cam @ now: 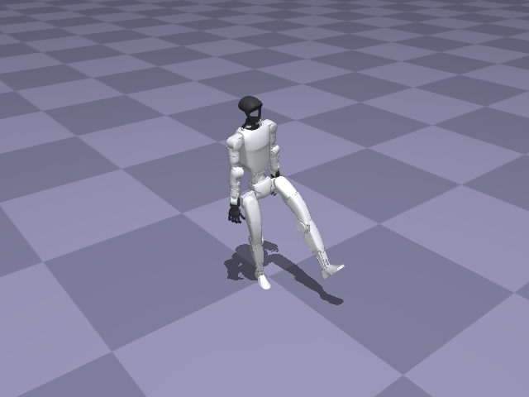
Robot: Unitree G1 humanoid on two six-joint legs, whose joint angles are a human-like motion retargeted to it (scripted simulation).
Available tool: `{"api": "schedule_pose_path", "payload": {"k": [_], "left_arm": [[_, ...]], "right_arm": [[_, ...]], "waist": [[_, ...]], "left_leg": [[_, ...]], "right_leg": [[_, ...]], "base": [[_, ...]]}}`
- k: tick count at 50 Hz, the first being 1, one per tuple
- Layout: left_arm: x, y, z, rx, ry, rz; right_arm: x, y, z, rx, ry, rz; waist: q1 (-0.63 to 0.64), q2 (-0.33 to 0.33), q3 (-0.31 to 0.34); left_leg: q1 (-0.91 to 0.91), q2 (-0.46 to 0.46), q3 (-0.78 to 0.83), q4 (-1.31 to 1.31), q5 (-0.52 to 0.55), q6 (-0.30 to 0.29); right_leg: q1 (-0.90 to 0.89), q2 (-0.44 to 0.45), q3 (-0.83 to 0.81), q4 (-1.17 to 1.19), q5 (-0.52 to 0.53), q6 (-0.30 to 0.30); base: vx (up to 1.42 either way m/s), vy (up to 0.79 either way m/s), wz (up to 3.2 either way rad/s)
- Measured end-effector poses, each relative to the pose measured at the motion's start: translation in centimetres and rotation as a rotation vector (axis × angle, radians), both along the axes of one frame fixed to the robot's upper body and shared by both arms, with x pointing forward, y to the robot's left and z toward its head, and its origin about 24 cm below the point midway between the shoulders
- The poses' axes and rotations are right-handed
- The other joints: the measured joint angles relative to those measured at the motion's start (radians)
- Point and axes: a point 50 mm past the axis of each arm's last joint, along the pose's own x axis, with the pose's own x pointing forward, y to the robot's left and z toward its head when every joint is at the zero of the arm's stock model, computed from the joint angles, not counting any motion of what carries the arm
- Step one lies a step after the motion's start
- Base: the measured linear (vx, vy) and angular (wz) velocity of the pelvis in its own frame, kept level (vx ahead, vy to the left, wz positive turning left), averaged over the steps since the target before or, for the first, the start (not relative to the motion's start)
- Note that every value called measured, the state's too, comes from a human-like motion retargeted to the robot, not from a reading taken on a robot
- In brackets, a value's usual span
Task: Upper body actions
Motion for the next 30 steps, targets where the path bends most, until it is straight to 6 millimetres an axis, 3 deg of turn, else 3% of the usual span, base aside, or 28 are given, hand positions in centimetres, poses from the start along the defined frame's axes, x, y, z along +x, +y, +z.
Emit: {"api": "schedule_pose_path", "payload": {"k": [3, 5, 9, 12, 15, 20, 24, 28, 30], "left_arm": [[-0.2, -1.0, -0.1, -0.035, -0.003, 0.051], [-1.3, -1.8, 0.0, -0.057, 0.032, 0.088], [-4.7, -3.6, 0.7, -0.108, 0.159, 0.167], [-6.3, -4.4, 1.1, -0.142, 0.21, 0.194], [-6.1, -4.1, 1.0, -0.143, 0.201, 0.18], [-5.0, -2.4, 0.8, -0.09, 0.162, 0.154], [-4.0, -1.4, 0.6, -0.041, 0.133, 0.175], [-2.8, -1.0, 0.4, -0.002, 0.093, 0.194], [-1.2, -0.5, 0.2, 0.004, 0.052, 0.194]], "right_arm": [[1.3, 0.9, -0.1, 0.033, -0.016, 0.085], [2.0, 1.4, -0.1, 0.046, -0.033, 0.139], [2.8, 2.7, -0.3, 0.076, -0.066, 0.219], [3.5, 3.5, -0.3, 0.114, -0.094, 0.235], [4.3, 4.2, -0.3, 0.148, -0.117, 0.228], [3.2, 4.0, -0.4, 0.153, -0.09, 0.206], [0.7, 2.6, -0.5, 0.108, -0.013, 0.197], [-2.9, 1.1, -0.3, 0.046, 0.092, 0.142], [-4.2, 0.1, 0.0, 0.0, 0.139, 0.091]], "waist": [[0.135, -0.051, 0.109], [0.188, -0.066, 0.168], [0.191, -0.091, 0.175], [0.157, -0.089, 0.137], [0.116, -0.062, 0.089], [0.024, 0.0, -0.042], [-0.091, 0.045, -0.15], [-0.175, 0.064, -0.252], [-0.211, 0.109, -0.288]], "left_leg": [[-0.121, 0.056, 0.022, -0.047, 0.016, 0.024], [-0.163, 0.082, 0.037, -0.083, 0.03, 0.044], [-0.201, 0.121, 0.082, -0.117, 0.043, 0.059], [-0.184, 0.127, 0.086, -0.125, 0.045, 0.055], [-0.116, 0.11, 0.078, -0.111, 0.044, 0.043], [0.078, 0.059, 0.056, 0.008, 0.07, 0.006], [0.274, -0.001, 0.006, 0.191, 0.142, -0.043], [0.54, -0.087, 0.015, 0.193, 0.215, -0.025], [0.679, -0.092, 0.057, 0.059, 0.125, -0.059]], "right_leg": [[0.016, -0.047, 0.069, 0.059, -0.027, -0.016], [0.042, -0.08, 0.1, 0.088, -0.043, -0.012], [0.033, -0.108, 0.139, 0.139, -0.065, -0.014], [0.01, -0.102, 0.148, 0.147, -0.07, -0.013], [-0.006, -0.07, 0.133, 0.125, -0.063, -0.008], [-0.029, -0.003, 0.07, 0.058, -0.046, 0.005], [-0.049, 0.031, 0.02, 0.018, -0.041, 0.021], [-0.081, 0.034, -0.011, -0.011, -0.036, 0.039], [-0.105, 0.076, -0.031, -0.005, -0.046, 0.043]], "base": [[-0.06, -0.15, -0.89], [0.1, -0.02, -0.69], [0.15, 0.08, -0.35], [0.07, 0.08, 0.03], [-0.03, 0.01, 0.41], [0.04, 0.07, 0.76], [0.14, 0.16, 0.99], [0.18, 0.22, 0.69], [0.06, 0.19, 0.61]]}}
